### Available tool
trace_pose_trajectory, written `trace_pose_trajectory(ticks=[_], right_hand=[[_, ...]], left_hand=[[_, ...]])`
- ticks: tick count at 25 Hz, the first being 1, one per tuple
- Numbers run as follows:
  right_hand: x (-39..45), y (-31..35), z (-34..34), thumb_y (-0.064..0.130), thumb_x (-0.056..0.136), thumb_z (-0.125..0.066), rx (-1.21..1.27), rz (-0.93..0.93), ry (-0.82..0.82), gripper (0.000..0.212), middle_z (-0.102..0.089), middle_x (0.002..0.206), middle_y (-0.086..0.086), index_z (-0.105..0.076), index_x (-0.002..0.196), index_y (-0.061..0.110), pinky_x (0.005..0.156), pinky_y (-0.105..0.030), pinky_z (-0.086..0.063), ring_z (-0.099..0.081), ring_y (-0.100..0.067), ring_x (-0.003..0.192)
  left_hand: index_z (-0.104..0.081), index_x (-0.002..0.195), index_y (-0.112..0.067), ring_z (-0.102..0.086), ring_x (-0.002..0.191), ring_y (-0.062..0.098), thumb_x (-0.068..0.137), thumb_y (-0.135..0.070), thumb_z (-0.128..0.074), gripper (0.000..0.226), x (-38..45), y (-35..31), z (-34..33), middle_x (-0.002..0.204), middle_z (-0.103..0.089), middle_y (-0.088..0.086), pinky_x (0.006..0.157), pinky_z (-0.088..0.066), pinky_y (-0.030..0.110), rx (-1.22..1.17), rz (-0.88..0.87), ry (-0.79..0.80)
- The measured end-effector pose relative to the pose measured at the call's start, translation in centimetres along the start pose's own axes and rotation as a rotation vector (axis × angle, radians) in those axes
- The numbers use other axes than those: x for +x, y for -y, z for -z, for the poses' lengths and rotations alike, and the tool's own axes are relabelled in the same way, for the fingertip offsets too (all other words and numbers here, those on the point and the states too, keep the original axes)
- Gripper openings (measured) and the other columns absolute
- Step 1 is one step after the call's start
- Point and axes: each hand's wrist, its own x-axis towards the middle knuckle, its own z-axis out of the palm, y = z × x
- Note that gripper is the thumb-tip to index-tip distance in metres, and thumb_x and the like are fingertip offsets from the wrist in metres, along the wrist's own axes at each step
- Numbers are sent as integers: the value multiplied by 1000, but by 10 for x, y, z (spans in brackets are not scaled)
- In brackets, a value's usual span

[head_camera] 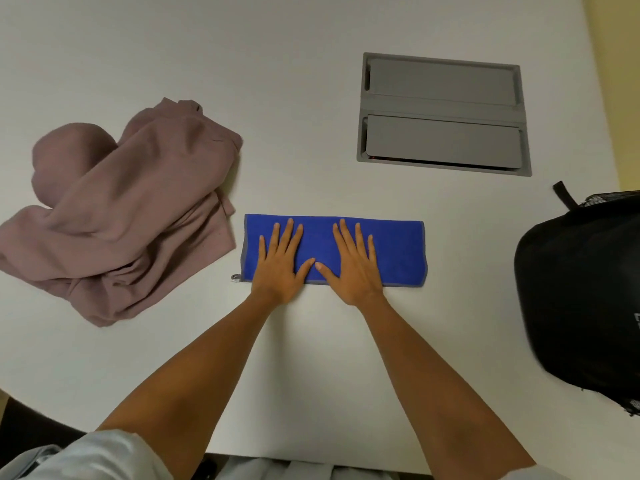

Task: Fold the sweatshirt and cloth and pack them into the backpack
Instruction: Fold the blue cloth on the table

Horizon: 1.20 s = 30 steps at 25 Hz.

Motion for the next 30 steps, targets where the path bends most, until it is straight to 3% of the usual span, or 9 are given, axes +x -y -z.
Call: trace_pose_trajectory(ticks=[5, 10, 18, 22, 26, 30], right_hand=[[-6, -46, 9, 73, 93, -20, -26, -117, -62, 86, 2, 167, 4, -2, 160, 22, 124, -50, 0, 6, -25, 154], [-12, -81, 17, 72, 94, -24, 25, -184, -110, 86, -4, 167, 4, -6, 160, 20, 124, -50, -4, 1, -23, 154], [-21, -104, 31, 72, 91, -22, -13, -184, -131, 85, -34, 159, -2, -30, 155, 17, 116, -50, -25, -28, -28, 147], [-18, -107, 57, 80, 78, -53, 20, -270, -110, 89, -55, 134, -6, -46, 143, 19, 105, -47, -33, -49, -30, 123], [-31, -119, 72, 69, 63, -80, 373, -518, -19, 86, -63, 105, -1, -50, 127, 20, 78, -41, -54, -63, -25, 92], [-52, -126, 67, 40, 78, -82, 643, -534, -21, 46, -72, 89, -9, -68, 98, 1, 55, -18, -48, -67, -27, 79]], left_hand=[[8, 159, -31, 21, 152, 24, 79, -88, -28, 105, -15, 16, 9, 167, 17, -5, 116, 16, 50, 24, 133, 2], [14, 158, -32, 23, 151, 27, 72, -93, -27, 113, -20, 17, 12, 165, 22, -1, 114, 16, 52, 15, 176, 38], [15, 158, -29, 24, 151, 30, 67, -96, -21, 119, -39, 12, 7, 165, 24, 3, 114, 17, 55, 13, 167, 73], [15, 158, -29, 24, 151, 31, 67, -96, -24, 119, -45, 13, 6, 165, 23, 3, 114, 16, 56, 9, 163, 85], [13, 158, -30, 22, 151, 30, 68, -95, -28, 119, -53, 12, 2, 166, 21, 3, 115, 16, 56, -6, 179, 60], [12, 158, -29, 22, 151, 30, 67, -95, -30, 120, -64, 13, 0, 166, 20, 3, 114, 17, 54, -32, 166, 54]])
